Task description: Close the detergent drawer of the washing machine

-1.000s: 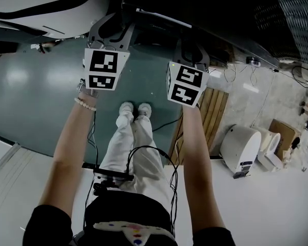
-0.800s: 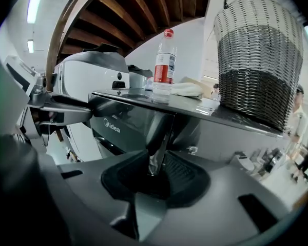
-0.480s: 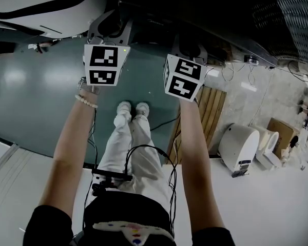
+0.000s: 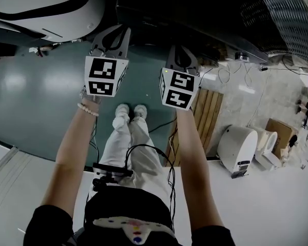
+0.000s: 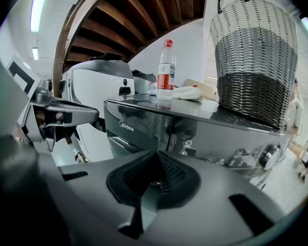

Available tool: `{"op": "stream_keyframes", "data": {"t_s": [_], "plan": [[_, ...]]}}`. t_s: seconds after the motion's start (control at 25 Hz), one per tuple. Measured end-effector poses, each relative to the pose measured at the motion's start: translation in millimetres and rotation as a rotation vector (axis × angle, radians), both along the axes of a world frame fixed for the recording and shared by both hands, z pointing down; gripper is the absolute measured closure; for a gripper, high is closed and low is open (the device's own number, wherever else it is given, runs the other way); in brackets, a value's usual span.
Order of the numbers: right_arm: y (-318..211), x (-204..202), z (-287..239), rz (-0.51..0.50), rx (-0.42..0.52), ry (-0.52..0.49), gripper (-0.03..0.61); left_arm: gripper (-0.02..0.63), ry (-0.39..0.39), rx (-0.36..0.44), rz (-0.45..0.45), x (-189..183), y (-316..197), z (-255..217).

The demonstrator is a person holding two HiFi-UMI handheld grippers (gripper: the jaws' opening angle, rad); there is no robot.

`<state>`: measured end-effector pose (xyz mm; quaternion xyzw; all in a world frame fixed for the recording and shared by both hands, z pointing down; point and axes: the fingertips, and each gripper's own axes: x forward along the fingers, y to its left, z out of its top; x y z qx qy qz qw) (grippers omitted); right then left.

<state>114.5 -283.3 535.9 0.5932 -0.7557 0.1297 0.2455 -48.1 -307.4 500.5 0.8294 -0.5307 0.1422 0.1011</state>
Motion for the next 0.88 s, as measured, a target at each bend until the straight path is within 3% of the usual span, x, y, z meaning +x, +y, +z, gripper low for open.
{"op": "stream_keyframes", "data": {"t_s": [0.32, 0.88], "plan": [[26.8, -1.0, -44.7, -0.036, 0.048, -0.036, 0.574, 0.603, 0.066, 0.006, 0.068, 12.7, 36.4, -36.4], [81.3, -7.3, -123.4, -0.083, 0.14, -0.075, 0.574, 0.603, 0.048, 0.041, 0.124, 12.6, 108.0, -115.0]]}}
